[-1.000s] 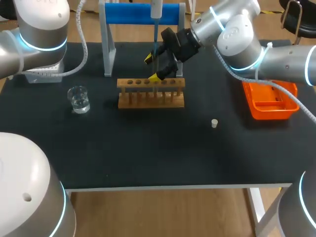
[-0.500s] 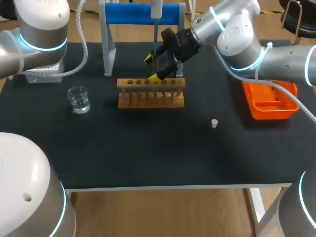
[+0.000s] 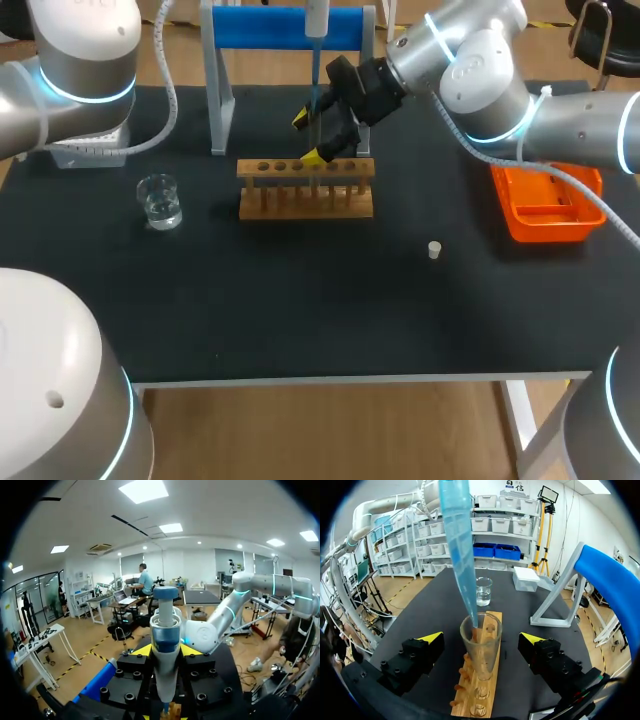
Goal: Invert the test tube, pick up the pipette, mount the tip to pipette, aspirate from beaker and dispense into the tube, eject the tip, return the pipette, and cap with the stopper.
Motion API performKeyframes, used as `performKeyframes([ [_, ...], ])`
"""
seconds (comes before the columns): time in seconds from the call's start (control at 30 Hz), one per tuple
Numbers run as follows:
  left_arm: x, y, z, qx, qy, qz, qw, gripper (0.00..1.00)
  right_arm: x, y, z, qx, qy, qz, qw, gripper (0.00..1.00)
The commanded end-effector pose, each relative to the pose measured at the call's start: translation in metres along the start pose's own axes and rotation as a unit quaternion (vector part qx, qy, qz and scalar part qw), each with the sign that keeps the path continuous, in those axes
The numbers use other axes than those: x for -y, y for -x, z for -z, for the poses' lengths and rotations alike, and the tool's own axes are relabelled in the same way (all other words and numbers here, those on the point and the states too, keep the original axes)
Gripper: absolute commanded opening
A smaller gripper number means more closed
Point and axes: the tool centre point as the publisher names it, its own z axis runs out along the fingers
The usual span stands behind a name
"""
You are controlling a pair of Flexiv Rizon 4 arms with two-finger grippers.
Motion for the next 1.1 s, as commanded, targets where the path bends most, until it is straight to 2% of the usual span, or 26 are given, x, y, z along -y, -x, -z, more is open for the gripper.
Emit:
performKeyframes([
  [0.03,0.0,-0.0007,0.0007,0.0,-0.001,0.0,1.0,0.0,-0.0004,-0.0006,0.0006,0.001,-0.001,0.0,1.0,1.0],
  [1.1,-0.0059,0.0039,-0.0005,0.002,-0.004,0.012,1.0,0.0,-0.0004,-0.0006,0.0006,0.001,-0.001,0.0,1.0,1.0],
])
